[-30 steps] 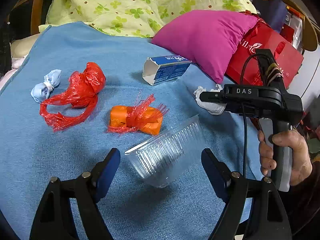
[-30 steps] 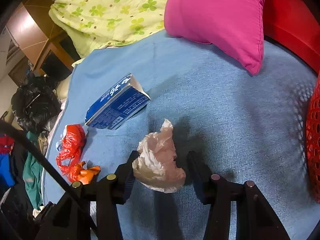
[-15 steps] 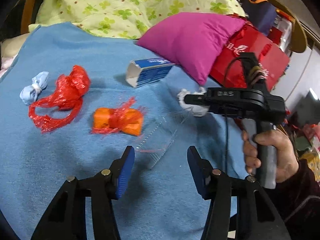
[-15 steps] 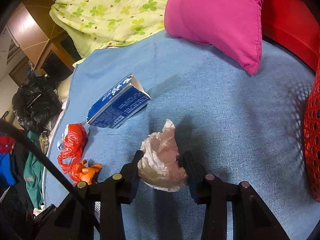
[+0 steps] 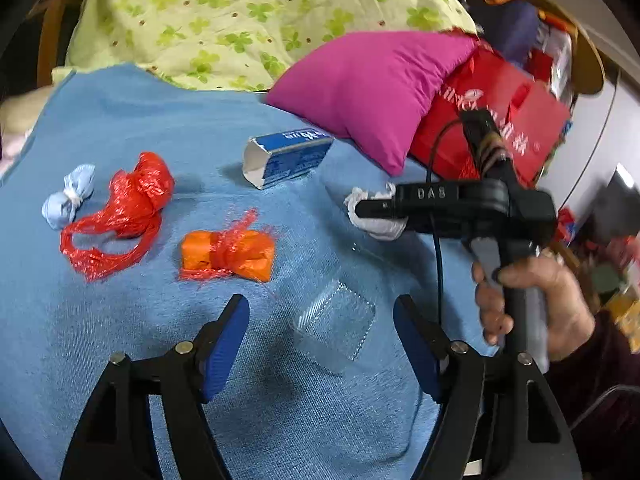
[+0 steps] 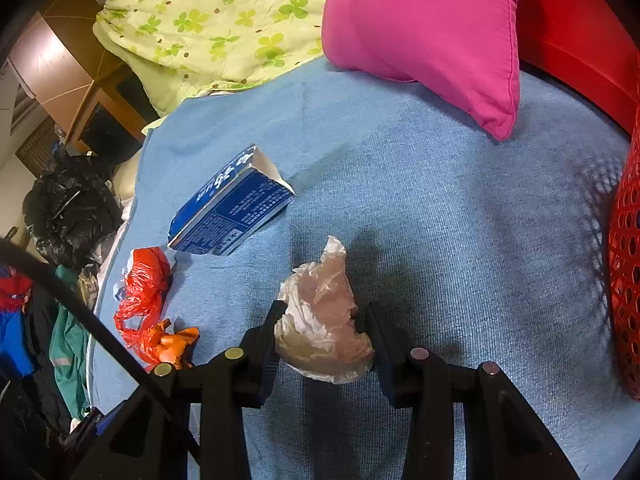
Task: Collect trash
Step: 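Lift the clear tray with the left tool while the right tool holds the tissue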
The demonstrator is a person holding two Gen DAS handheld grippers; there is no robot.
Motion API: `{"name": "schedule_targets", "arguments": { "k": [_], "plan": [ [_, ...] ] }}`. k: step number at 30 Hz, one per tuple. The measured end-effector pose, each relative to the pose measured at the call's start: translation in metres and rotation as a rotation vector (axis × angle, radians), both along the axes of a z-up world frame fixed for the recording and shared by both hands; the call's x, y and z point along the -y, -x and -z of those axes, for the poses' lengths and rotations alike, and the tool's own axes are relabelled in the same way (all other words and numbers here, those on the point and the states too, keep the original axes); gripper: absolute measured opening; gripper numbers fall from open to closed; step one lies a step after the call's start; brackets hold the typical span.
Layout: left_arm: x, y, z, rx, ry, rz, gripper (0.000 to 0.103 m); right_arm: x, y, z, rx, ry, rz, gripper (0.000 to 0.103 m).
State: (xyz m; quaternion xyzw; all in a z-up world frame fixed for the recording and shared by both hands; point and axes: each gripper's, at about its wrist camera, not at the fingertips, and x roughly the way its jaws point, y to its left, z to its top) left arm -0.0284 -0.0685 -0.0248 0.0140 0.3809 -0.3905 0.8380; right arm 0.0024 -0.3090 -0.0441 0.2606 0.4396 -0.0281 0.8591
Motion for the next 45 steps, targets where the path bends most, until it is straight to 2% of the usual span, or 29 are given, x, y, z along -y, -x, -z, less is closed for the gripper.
{"name": "schedule_targets", "arguments": {
  "k": [10, 19, 33, 39, 43, 45],
  "plan": [
    [0.021, 0.006, 0.011, 0.059, -0.136, -0.022, 0.077, 0.000, 0.003, -0.003, 0.026, -0.003, -0.003, 0.044],
    [0.036, 0.017, 0.015, 0.107, -0.198, 0.003, 0.077, 0.012, 0.013, -0.014, 0.062, -0.010, -0.002, 0.044],
    [0.049, 0.023, 0.018, 0.123, -0.239, 0.006, 0.075, 0.029, 0.029, -0.015, 0.063, -0.010, -0.003, 0.043],
    [0.054, 0.024, 0.019, 0.125, -0.244, 0.012, 0.069, 0.030, 0.032, -0.015, 0.061, -0.004, -0.006, 0.043],
    [0.054, 0.022, 0.020, 0.114, -0.247, 0.011, 0.059, 0.032, 0.033, -0.016, 0.064, 0.000, -0.005, 0.043],
    [0.055, 0.021, 0.021, 0.114, -0.246, 0.010, 0.059, 0.032, 0.034, -0.016, 0.063, 0.003, -0.007, 0.043]
  ]
}}
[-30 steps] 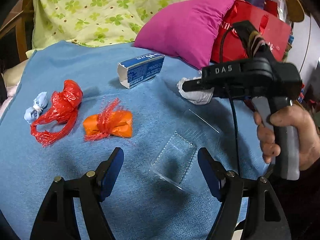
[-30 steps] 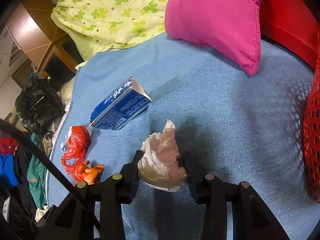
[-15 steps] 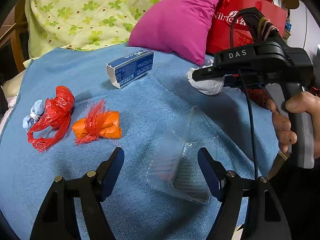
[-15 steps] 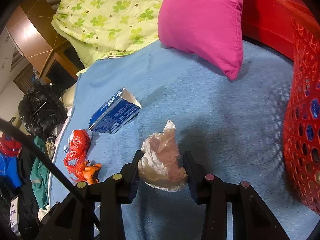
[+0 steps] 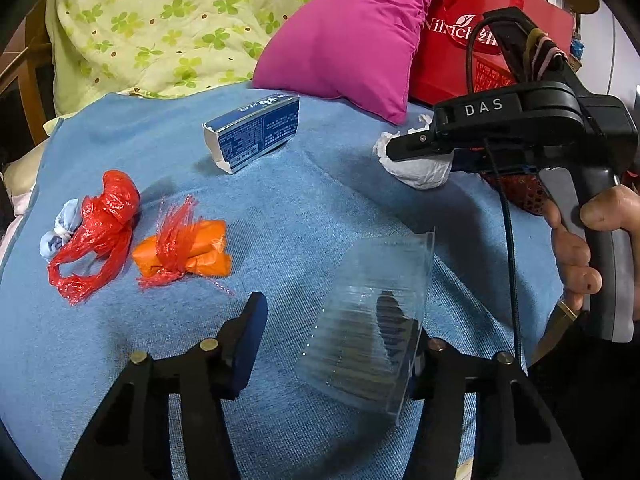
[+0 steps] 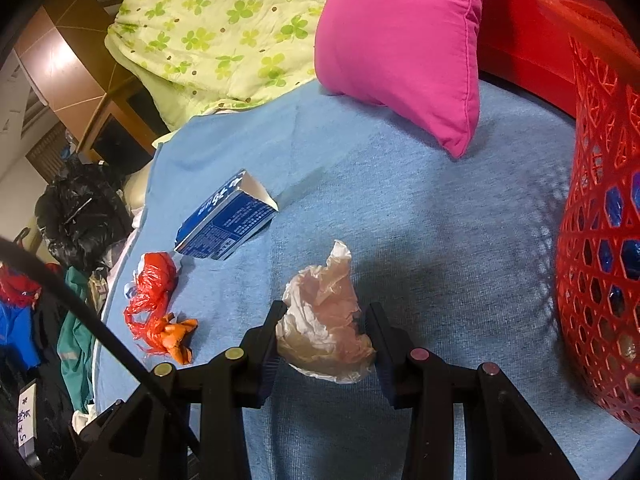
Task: Collect trash
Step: 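Lift the clear tray with the left tool while the right tool holds the tissue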
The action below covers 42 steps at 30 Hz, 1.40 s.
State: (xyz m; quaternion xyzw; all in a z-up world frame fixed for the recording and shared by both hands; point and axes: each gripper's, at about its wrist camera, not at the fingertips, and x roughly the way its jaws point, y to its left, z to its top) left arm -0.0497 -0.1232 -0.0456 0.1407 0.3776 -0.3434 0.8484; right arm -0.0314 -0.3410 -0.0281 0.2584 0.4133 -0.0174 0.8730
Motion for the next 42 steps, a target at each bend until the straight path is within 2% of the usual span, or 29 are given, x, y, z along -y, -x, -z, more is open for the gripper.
{"name": "schedule_targets", "arguments": {
  "k": [9, 11, 13, 17, 22, 28, 32, 36, 40, 42],
  "plan": [
    [-0.008, -0.003, -0.001, -0.027, 0.029, -0.001, 0.059, -0.001, 0.002, 0.001, -0.007, 0.005, -0.013, 0.043],
    [-0.012, -0.006, -0.003, -0.056, 0.064, 0.005, 0.066, -0.001, 0.002, 0.002, -0.009, 0.004, -0.014, 0.043],
    [-0.016, -0.006, -0.007, -0.059, 0.096, 0.012, 0.068, -0.002, 0.002, 0.002, -0.010, 0.003, -0.015, 0.043],
    [-0.025, -0.003, -0.013, -0.060, 0.147, 0.036, 0.080, -0.003, 0.001, 0.003, -0.013, 0.003, -0.017, 0.043],
    [-0.020, -0.006, -0.007, -0.077, 0.123, 0.030, 0.080, -0.005, -0.001, 0.004, -0.016, 0.002, -0.021, 0.043],
    [-0.022, 0.001, -0.013, -0.095, 0.175, 0.081, 0.080, -0.007, -0.002, 0.006, -0.024, 0.006, -0.023, 0.043],
    [-0.020, 0.008, -0.014, -0.050, 0.148, 0.092, 0.080, -0.006, -0.001, 0.006, -0.027, 0.002, -0.018, 0.043],
    [-0.030, 0.001, -0.021, -0.051, 0.197, 0.056, 0.080, -0.007, -0.002, 0.006, -0.029, 0.006, -0.019, 0.043],
    [-0.033, -0.010, -0.016, -0.074, 0.180, 0.001, 0.080, -0.008, -0.002, 0.007, -0.033, 0.006, -0.021, 0.043],
    [-0.032, -0.009, -0.016, -0.062, 0.166, 0.007, 0.080, -0.008, -0.002, 0.007, -0.034, 0.007, -0.020, 0.043]
  ]
}}
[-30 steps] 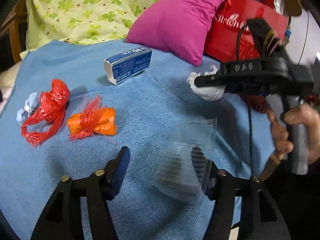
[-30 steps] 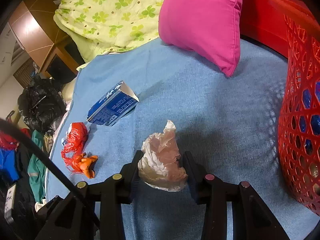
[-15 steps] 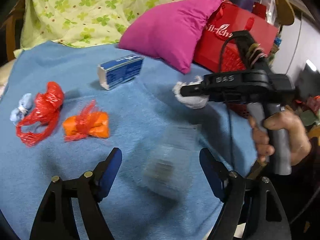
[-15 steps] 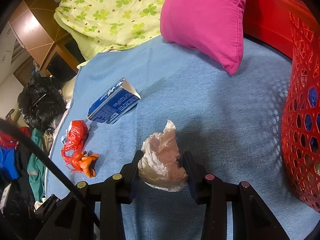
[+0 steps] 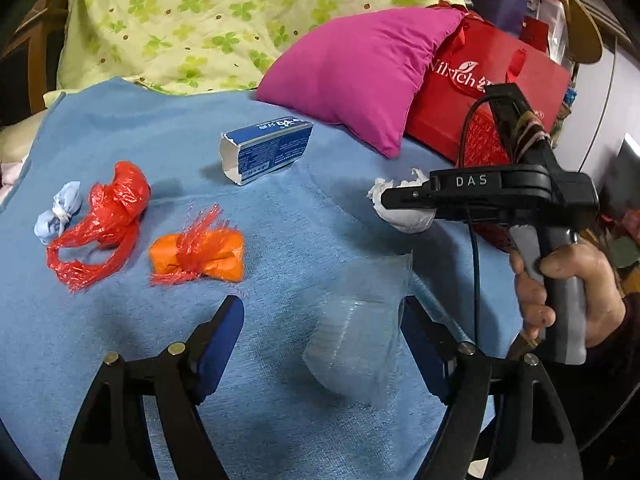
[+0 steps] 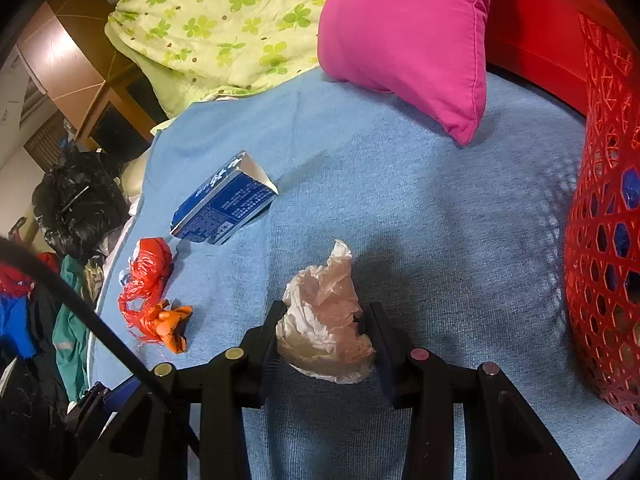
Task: Collect trash
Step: 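Lift the clear tray with the left tool while the right tool holds the tissue, then carry the tray and tissue over the red mesh basket and open both tools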
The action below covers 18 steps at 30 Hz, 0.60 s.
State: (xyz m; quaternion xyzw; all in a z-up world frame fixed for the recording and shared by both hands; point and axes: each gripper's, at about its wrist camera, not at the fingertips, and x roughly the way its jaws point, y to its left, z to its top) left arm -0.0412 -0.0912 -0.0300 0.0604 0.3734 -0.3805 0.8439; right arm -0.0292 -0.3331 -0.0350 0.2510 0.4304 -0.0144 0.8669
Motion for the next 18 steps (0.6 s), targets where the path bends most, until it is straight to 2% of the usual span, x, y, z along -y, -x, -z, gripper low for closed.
{"name": "schedule_targets", "arguments": {
  "k": [5, 12, 17, 18],
  "plan": [
    [0.007, 0.007, 0.004, 0.019, -0.044, 0.030, 0.080, -0.001, 0.000, 0.000, -0.002, 0.003, 0.000, 0.043],
    [0.007, 0.002, 0.010, -0.066, -0.019, 0.030, 0.077, -0.001, 0.000, 0.000, -0.002, 0.005, -0.001, 0.043],
    [0.007, -0.001, 0.017, -0.139, -0.004, 0.035, 0.048, -0.001, 0.000, 0.000, 0.000, 0.008, -0.002, 0.044],
    [0.007, -0.001, 0.019, -0.147, -0.003, 0.037, 0.045, -0.001, 0.000, -0.001, 0.002, 0.007, -0.003, 0.044]
  ]
}}
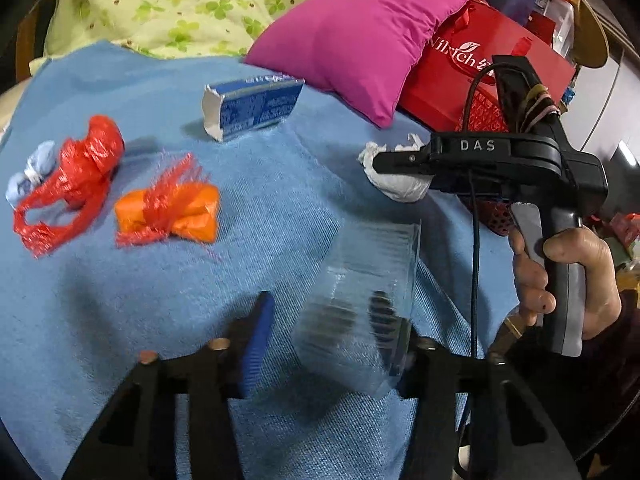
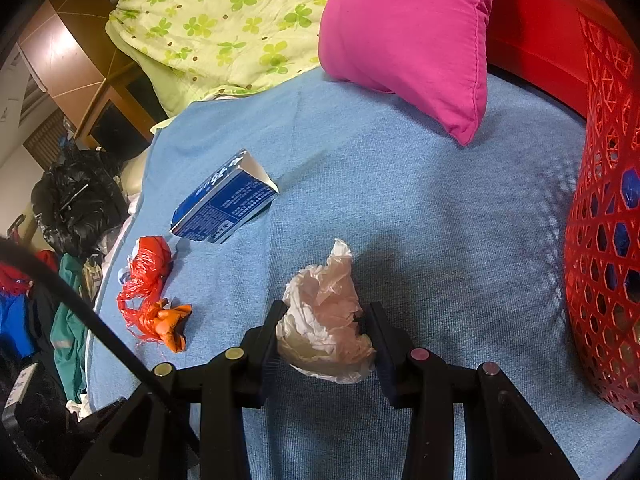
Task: Collect trash
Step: 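Carry the tray and tissue over the red mesh basket and open both tools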
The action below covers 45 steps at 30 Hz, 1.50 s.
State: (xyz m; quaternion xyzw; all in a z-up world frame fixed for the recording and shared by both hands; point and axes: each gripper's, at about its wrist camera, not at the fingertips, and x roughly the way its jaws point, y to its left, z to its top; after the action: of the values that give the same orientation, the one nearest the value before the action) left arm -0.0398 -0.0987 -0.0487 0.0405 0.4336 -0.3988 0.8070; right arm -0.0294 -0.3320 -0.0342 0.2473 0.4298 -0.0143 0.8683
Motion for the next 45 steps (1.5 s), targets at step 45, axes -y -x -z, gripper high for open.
{"name": "schedule_targets", "arguments": {
  "k": [45],
  "plan": [
    [0.148, 0.028, -0.163, 0.260, 0.084, 0.065, 0.025, 0.123, 0.200, -0.137, 0.669, 0.011, 0.391, 0.046]
  ]
}}
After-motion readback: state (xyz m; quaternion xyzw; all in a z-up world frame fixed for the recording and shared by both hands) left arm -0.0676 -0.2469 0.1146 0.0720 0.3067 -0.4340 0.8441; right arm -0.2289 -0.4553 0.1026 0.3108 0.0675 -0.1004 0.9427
